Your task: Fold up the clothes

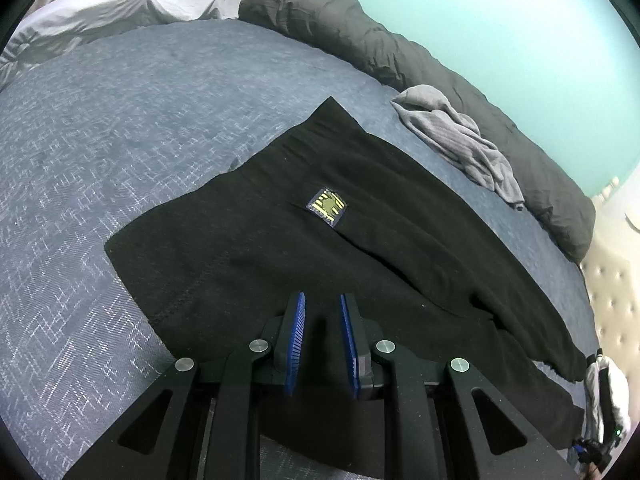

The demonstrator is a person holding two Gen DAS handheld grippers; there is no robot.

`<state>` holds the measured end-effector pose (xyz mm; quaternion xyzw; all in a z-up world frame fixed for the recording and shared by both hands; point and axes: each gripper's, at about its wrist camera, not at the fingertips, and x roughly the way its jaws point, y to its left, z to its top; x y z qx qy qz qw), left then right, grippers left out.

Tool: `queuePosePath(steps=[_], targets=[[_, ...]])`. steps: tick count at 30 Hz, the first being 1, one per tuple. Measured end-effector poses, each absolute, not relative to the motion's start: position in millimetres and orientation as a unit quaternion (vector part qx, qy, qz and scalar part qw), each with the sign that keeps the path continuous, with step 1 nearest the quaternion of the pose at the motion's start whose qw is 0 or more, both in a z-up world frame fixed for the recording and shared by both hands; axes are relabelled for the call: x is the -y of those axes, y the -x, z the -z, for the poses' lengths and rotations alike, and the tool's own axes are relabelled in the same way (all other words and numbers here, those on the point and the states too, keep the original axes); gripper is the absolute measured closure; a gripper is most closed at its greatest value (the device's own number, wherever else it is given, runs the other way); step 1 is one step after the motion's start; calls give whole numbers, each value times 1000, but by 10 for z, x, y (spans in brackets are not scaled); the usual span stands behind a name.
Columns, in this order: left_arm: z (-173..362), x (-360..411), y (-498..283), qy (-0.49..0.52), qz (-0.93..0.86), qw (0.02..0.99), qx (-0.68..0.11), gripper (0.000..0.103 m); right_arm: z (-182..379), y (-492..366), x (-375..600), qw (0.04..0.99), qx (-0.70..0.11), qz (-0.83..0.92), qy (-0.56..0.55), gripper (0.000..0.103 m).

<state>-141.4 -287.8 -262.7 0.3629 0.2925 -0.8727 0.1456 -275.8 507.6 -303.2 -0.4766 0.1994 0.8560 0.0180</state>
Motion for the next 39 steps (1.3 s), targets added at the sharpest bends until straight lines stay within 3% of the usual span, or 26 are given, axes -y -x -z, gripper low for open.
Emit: queuePosePath(steps=[4,9,15,22,24,39], targets=[[2629,2882,1415,-364,872,146,-294,83,2941,2741,-5068,14,-183,-865,468,96],[2626,2882,1401,-364,871,146,-294,83,2794,2695,-5196,21,-192,-875,444,97],[2625,2882,1398,-365,871,145,-294,83,3013,2736,-5254,25,-191,-860,473,97],[2626,2896,1400,-364,871,146,-296,83,2805,2801,-5231,25,-169,-873,456,78],[2627,2872,1414,-366,871,144,-294,83,2702,2851,-5128,1,-155,-881,447,69],[2632,2772,1475,-370,873,137,-287,83,2769,2963,-2522,-309,58,-815,487,64]])
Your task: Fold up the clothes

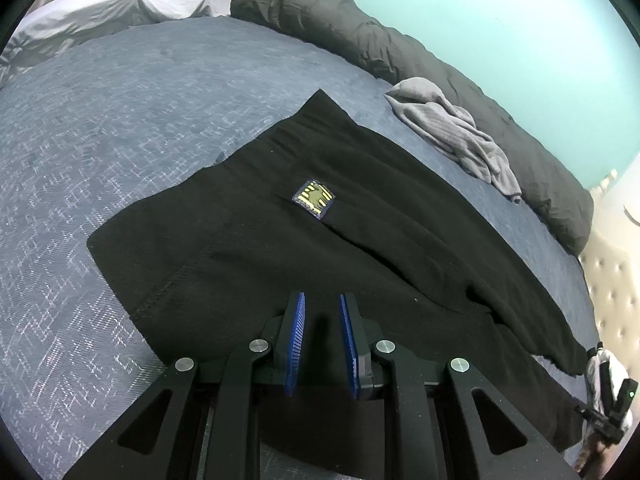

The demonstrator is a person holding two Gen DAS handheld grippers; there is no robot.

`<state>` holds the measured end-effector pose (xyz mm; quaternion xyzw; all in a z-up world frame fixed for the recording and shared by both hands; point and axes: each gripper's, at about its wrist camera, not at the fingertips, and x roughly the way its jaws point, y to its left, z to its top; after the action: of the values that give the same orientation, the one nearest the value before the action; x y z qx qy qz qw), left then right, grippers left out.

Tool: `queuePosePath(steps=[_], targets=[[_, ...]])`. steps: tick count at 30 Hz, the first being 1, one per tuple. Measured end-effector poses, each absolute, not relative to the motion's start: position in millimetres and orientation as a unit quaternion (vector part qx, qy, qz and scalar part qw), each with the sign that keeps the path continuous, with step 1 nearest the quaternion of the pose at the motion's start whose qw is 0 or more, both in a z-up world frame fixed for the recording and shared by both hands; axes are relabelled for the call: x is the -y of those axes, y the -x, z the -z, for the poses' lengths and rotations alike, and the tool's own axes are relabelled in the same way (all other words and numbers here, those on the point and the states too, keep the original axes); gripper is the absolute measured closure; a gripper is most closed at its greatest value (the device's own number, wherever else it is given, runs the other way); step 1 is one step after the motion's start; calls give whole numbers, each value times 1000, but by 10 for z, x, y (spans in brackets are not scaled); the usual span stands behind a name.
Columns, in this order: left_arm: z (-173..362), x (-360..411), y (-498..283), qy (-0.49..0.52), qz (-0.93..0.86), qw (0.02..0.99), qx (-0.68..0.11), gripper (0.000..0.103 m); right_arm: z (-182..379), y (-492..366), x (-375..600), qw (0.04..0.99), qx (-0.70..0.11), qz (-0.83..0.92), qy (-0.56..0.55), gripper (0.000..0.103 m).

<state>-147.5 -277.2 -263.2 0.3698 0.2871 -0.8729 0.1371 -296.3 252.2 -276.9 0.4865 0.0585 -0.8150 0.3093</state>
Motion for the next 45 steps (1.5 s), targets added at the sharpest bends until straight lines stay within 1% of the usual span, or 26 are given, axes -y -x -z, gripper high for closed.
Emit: queuePosePath(steps=[5,12,15,16,17,20,24,25,29,36,37,40,45], targets=[[2640,2772,1469,-370,872,134,-291,83,2905,2869,-1856,360,-123,792,-478,64],[2654,2797,1458,-369,871,133,-296,83,3121,2867,-1458,372,-195,771,-479,64],[2652,2820,1448,-368,871,134,-298,83,3164,2863,-1423,378,-211,767,-473,72],[2651,2821,1445,-367,871,134,-299,83,3158,2866,-1428,379,-214,767,-471,83],[2652,2822,1443,-367,871,134,-299,83,3142,2867,-1432,380,-216,768,-467,92],[2657,2829,1442,-368,870,133,-299,83,3102,2858,-1418,383,-223,771,-457,97],[2655,2840,1433,-367,870,134,-300,83,2980,2932,-1530,391,-188,779,-452,98],[2655,2841,1431,-367,870,134,-300,83,2939,2970,-1559,391,-177,782,-452,100],[2659,2848,1425,-367,869,134,-302,83,2836,3169,-1668,388,-121,790,-459,100],[2658,2869,1417,-367,869,137,-302,83,2854,3253,-1579,360,-121,797,-469,101],[2659,2871,1417,-367,869,137,-302,83,2842,3252,-1616,340,-126,809,-463,103],[2659,2875,1415,-367,869,137,-301,83,2800,3382,-1827,296,-82,835,-457,103],[2667,2869,1425,-368,869,135,-302,83,2842,3371,-1795,319,-96,813,-477,103]])
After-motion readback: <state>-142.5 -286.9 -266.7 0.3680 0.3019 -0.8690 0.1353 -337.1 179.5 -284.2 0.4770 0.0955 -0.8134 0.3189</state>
